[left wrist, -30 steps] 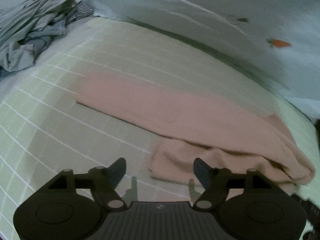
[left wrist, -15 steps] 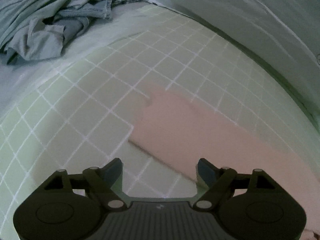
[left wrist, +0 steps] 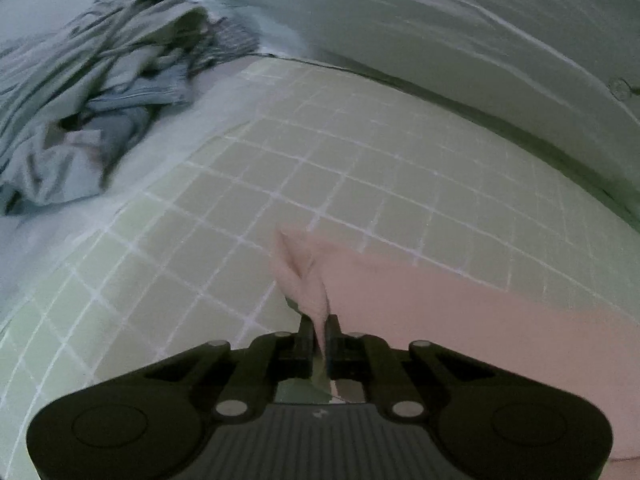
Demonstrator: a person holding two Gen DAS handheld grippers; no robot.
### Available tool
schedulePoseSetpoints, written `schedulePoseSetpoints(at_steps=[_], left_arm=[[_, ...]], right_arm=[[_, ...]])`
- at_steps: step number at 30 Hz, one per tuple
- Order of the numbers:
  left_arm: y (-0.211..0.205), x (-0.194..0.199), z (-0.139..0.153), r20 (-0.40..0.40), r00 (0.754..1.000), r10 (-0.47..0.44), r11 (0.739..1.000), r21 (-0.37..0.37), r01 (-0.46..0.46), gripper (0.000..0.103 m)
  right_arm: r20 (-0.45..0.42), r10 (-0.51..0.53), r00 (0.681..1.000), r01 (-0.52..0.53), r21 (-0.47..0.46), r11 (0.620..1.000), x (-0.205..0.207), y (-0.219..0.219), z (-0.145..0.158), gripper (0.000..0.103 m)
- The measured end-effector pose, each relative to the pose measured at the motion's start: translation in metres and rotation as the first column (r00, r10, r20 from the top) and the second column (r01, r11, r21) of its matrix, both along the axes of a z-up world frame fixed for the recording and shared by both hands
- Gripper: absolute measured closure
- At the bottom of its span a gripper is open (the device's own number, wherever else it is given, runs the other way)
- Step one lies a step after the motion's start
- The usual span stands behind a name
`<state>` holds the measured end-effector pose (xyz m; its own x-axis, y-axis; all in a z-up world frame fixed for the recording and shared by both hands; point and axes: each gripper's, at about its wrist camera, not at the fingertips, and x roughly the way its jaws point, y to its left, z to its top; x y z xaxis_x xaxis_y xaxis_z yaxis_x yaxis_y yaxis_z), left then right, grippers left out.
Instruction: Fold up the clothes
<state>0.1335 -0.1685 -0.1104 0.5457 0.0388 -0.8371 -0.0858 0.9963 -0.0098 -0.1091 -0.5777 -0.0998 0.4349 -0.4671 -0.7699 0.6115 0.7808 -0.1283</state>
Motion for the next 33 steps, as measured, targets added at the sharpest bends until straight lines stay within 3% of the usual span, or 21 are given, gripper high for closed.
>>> schedulePoseSetpoints(at_steps=[4, 7, 11, 14, 16, 18, 19, 24, 26, 29, 33], left_arm=[[0.035, -0.011, 0.012, 0.045, 0.994, 0.096, 0.992, 0.08, -0.1, 0.098], [0.078, -0.021, 0.021, 0.083, 0.974, 0.211, 0.964, 0.144, -0.222, 0.097], [0.133, -0.04, 0.02, 0.056, 0.93, 0.362, 0.92, 0.136, -0.367, 0.097], [0.137, -0.053, 0.011, 0.002, 0.925, 0.38, 0.914, 0.154, -0.376, 0.095], [0.128, -0.062, 0.009, -0.014, 0.934, 0.357, 0.925, 0.147, -0.351, 0.085], [0.116, -0.07, 0.011, -0.024, 0.943, 0.332, 0.938, 0.114, -0.328, 0.066], [0.109, -0.075, 0.013, -0.026, 0.947, 0.319, 0.944, 0.092, -0.316, 0.057], [0.053, -0.081, 0.03, -0.006, 0.986, 0.165, 0.986, -0.024, -0.165, 0.034], [0.021, -0.079, 0.035, 0.002, 0.998, 0.065, 0.997, -0.052, -0.064, 0.034], [-0.028, -0.076, 0.033, -0.011, 0.996, -0.093, 0.99, -0.105, 0.091, 0.022], [-0.094, -0.077, 0.023, -0.038, 0.945, -0.324, 0.938, -0.146, 0.315, 0.02]], right_arm=[[0.029, -0.165, 0.986, 0.167, -0.096, 0.981, -0.038, -0.047, 0.021, 0.094], [0.056, -0.245, 0.968, 0.251, -0.16, 0.955, -0.066, -0.079, 0.039, 0.094], [0.082, -0.308, 0.948, 0.315, -0.098, 0.944, -0.087, -0.103, 0.045, 0.094], [0.044, -0.264, 0.964, 0.266, -0.057, 0.962, -0.083, -0.095, 0.033, 0.093], [0.034, -0.243, 0.969, 0.244, -0.059, 0.968, -0.078, -0.083, 0.03, 0.087], [0.063, -0.248, 0.967, 0.251, -0.045, 0.967, -0.073, -0.078, 0.032, 0.063], [0.084, -0.252, 0.964, 0.256, -0.036, 0.966, -0.072, -0.076, 0.036, 0.06], [0.215, -0.202, 0.955, 0.219, -0.06, 0.974, -0.062, -0.057, 0.064, 0.03], [0.244, -0.161, 0.956, 0.183, -0.07, 0.981, -0.053, -0.054, 0.068, 0.021], [0.211, -0.095, 0.973, 0.103, -0.025, 0.994, -0.033, -0.058, 0.056, 0.019], [0.108, -0.033, 0.994, 0.028, 0.041, 0.999, -0.011, -0.07, 0.025, 0.019]])
